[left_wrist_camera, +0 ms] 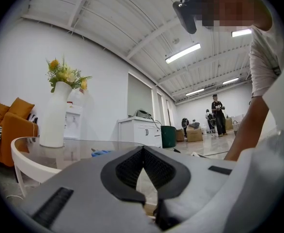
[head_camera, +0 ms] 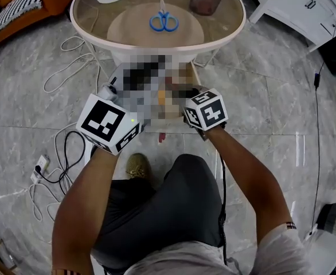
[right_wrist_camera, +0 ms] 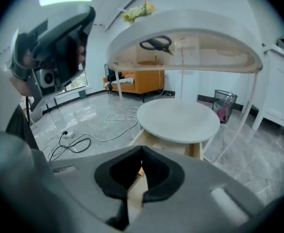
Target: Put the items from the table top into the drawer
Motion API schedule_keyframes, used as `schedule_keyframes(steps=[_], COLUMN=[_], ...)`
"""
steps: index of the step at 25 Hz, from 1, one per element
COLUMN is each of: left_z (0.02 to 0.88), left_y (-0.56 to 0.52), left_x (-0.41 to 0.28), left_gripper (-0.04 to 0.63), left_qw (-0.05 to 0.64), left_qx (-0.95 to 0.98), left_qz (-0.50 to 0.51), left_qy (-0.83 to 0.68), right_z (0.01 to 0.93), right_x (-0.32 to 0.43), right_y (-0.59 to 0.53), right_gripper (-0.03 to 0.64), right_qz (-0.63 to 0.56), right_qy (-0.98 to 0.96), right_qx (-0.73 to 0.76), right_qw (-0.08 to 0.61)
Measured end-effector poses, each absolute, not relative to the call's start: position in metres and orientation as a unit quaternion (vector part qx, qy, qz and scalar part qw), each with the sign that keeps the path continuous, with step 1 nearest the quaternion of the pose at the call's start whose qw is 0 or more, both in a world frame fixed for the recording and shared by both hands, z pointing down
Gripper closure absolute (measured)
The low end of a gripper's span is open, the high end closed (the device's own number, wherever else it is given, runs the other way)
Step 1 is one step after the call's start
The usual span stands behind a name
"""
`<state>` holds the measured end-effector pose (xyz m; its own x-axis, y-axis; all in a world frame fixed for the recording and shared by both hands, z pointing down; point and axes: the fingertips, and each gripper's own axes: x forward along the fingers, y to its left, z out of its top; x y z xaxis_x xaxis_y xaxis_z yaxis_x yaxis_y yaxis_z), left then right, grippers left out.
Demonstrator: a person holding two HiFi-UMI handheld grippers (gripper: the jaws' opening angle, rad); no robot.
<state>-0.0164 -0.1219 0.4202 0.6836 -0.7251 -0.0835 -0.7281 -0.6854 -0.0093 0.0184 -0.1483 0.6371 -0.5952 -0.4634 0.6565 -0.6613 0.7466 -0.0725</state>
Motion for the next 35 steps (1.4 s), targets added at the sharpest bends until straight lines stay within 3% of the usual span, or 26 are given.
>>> schedule_keyframes(steps=[19,27,35], left_z=[0.395,0.392,0.387], left_y=[-0.142,-0.146,-0.172], left_x=[-0.035,-0.033,-0.05], left_gripper=[0.597,0.597,0.597], left_qw=[0.017,0.007,-0.025], left_qx=[-0.896,-0.902,-0.892], left_qz=[0.033,0.002,0.005], left_qy=[0.442,0.431,0.451], right_z=[0.444,0.418,0.415], right_x=[-0.004,-0.02,-0.033], right_y=[-0.142,-0.175,-0.216], right_gripper=[0.615,0.615,0.615], right_qz=[0.1,0.138,0.157], right_qy=[-0.916,-0.902,-0.876], right_qx=[0.297,0.329,0.358], right_qw=[0.249,0.244,0.282])
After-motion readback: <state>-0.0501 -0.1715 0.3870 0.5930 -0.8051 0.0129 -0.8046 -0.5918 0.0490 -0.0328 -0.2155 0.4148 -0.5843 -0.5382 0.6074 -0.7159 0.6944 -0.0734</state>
